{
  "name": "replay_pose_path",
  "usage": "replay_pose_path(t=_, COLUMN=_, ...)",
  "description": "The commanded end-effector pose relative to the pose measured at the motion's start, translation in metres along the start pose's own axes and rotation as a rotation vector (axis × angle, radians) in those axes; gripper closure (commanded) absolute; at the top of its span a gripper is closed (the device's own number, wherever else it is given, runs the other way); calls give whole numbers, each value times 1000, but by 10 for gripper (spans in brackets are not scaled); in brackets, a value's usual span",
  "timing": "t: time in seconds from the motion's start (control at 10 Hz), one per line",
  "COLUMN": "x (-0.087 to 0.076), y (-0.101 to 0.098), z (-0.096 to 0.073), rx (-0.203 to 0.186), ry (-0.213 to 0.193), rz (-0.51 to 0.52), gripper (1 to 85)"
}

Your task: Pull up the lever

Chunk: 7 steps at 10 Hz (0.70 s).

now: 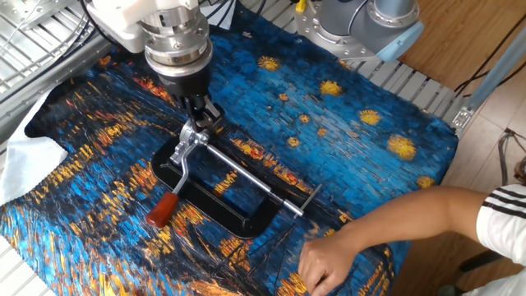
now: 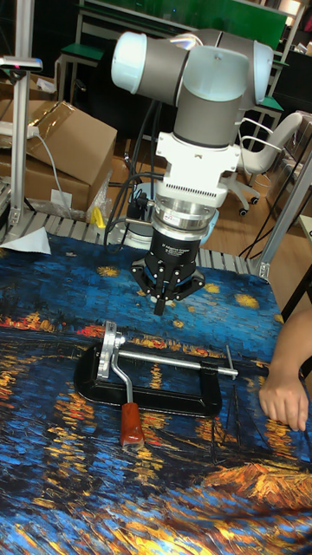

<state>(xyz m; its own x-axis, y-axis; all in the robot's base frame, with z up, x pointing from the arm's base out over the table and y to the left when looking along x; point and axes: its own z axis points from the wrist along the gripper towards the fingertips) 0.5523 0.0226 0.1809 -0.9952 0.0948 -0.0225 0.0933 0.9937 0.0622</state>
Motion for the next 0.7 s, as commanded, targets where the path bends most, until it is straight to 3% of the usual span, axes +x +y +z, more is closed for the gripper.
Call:
replay_pose_path(t=0.0, x=-1, y=2, z=-2, rx=-7, ry=-2, rz=1, gripper=847)
replay_pose_path(t=0.6, x=-1, y=3, z=-1, rx=-10, ry=0, rz=7, gripper=847)
